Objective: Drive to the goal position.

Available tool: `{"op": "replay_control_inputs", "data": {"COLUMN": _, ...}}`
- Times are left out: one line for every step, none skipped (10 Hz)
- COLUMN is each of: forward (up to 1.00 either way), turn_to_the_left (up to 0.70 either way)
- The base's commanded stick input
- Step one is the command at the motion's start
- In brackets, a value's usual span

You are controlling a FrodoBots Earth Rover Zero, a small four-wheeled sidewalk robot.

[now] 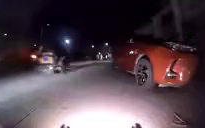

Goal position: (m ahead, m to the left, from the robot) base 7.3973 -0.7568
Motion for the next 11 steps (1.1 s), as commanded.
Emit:
{"op": "replay_control_inputs", "data": {"forward": 0.85, "turn_to_the_left": 0.00}}
{"op": "replay_control_inputs", "data": {"forward": 0.85, "turn_to_the_left": 0.00}}
{"op": "replay_control_inputs", "data": {"forward": 0.85, "turn_to_the_left": 0.00}}
{"op": "replay_control_inputs", "data": {"forward": 0.85, "turn_to_the_left": 0.00}}
{"op": "replay_control_inputs", "data": {"forward": 0.85, "turn_to_the_left": 0.00}}
{"op": "replay_control_inputs", "data": {"forward": 0.85, "turn_to_the_left": 0.00}}
{"op": "replay_control_inputs", "data": {"forward": 0.85, "turn_to_the_left": 0.00}}
{"op": "replay_control_inputs", "data": {"forward": 0.85, "turn_to_the_left": 0.00}}
{"op": "replay_control_inputs", "data": {"forward": 0.85, "turn_to_the_left": 0.00}}
{"op": "replay_control_inputs", "data": {"forward": 0.85, "turn_to_the_left": 0.00}}
{"op": "replay_control_inputs", "data": {"forward": 0.85, "turn_to_the_left": 0.00}}
